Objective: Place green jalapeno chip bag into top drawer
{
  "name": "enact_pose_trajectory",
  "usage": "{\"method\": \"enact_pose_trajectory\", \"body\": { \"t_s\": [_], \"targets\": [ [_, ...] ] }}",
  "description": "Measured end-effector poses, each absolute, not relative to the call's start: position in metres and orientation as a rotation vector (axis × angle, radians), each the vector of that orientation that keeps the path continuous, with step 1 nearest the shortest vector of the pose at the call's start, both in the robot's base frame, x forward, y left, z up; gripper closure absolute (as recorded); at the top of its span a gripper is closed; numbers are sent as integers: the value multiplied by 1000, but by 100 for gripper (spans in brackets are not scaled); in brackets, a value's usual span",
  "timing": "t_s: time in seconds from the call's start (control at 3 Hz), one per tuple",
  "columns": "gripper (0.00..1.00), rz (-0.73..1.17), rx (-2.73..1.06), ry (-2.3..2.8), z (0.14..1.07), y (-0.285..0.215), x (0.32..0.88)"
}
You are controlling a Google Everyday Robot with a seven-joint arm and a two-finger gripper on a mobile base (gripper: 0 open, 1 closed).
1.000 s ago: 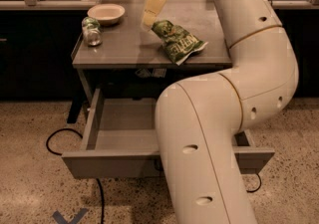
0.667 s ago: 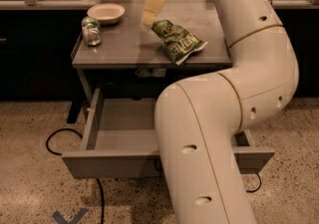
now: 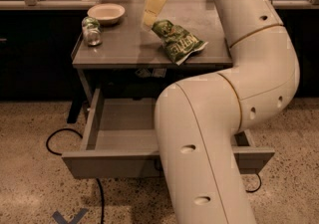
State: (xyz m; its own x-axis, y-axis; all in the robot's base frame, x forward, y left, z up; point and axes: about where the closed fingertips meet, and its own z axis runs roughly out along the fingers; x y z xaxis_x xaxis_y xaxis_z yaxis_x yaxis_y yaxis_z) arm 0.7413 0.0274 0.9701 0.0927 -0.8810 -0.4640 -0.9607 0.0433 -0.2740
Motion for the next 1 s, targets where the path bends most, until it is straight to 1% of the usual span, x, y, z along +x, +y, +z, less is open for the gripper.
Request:
{"method": "enact_pose_trajectory", "body": {
  "t_s": [0.67,1.0],
  "targets": [
    [0,332,-1827,1635,1007,-67,688],
    [0,366,-1810,1585,1016,-98,668]
  ]
}}
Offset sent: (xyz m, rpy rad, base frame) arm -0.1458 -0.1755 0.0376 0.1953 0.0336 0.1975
